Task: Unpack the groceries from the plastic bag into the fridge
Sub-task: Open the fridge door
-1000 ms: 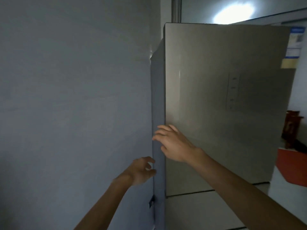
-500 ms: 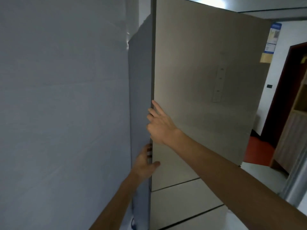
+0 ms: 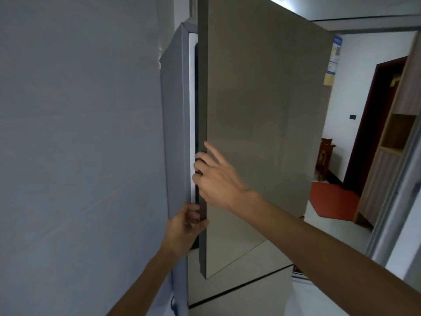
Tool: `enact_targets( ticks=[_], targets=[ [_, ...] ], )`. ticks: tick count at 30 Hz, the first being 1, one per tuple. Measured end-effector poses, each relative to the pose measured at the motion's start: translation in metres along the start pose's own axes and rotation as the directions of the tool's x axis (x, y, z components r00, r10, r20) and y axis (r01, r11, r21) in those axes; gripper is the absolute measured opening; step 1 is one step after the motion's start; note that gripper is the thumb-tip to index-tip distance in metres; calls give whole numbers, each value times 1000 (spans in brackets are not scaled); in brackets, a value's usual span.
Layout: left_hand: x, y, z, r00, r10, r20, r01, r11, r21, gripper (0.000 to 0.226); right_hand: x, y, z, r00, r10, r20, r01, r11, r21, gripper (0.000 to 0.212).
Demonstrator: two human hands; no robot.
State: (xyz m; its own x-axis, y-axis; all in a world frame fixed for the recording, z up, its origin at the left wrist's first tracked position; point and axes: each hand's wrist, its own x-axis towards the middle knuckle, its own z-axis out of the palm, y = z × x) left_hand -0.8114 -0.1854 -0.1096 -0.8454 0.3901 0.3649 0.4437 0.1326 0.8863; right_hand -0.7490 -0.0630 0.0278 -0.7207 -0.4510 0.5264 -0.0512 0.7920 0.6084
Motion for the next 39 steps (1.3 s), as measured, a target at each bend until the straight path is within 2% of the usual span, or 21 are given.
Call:
enact_targets(
  ticks=[3, 7, 10, 12, 16, 18, 22, 25, 27, 32, 35, 39],
  targets=[
    [-37, 19, 22, 999, 22, 47, -21, 999, -34, 34, -44, 6, -21, 990, 45, -136, -34, 996, 84, 19],
    [-87, 48, 64, 991, 109, 77, -109, 994, -4, 38, -117, 11, -56, 964, 190, -185, -157, 971, 180, 20],
    [-120, 70, 98, 974, 175, 144, -174, 985, -15, 33, -176, 16, -82, 894, 396, -210, -327, 897, 296, 35],
    [-137, 83, 120, 943, 252, 217, -257, 966, -2, 30, -210, 22, -99, 825, 535, -182, -439, 809, 391, 51],
    [-159, 103, 170, 822, 464, 330, -476, 878, -47, 19, -269, 39, -128, 655, 752, -72, -607, 582, 541, 75],
    [-166, 111, 194, 735, 555, 390, -589, 807, -39, 18, -299, 48, -135, 602, 797, -37, -661, 524, 537, 78],
    [-158, 115, 232, 543, 732, 413, -820, 569, 70, 17, -352, 77, -145, 485, 873, -49, -757, 447, 476, 72],
    [-138, 109, 263, 493, 765, 414, -858, 506, 86, 21, -387, 102, -146, 392, 916, -82, -822, 389, 416, 63],
    [-125, 104, 288, 457, 766, 451, -875, 479, 73, 16, -408, 121, -141, 321, 942, -93, -851, 331, 407, 59],
    [-99, 99, 357, 246, 750, 614, -935, 351, -55, 11, -456, 187, -125, 170, 984, -56, -874, 177, 453, 56],
    [-89, 100, 402, 229, 709, 667, -908, 403, -116, 24, -479, 230, -116, 75, 997, 8, -863, 61, 501, 51],
    [-81, 109, 458, 160, 744, 649, -935, 325, -142, 22, -493, 273, -103, -6, 990, 139, -898, -67, 435, 51]
  ],
)
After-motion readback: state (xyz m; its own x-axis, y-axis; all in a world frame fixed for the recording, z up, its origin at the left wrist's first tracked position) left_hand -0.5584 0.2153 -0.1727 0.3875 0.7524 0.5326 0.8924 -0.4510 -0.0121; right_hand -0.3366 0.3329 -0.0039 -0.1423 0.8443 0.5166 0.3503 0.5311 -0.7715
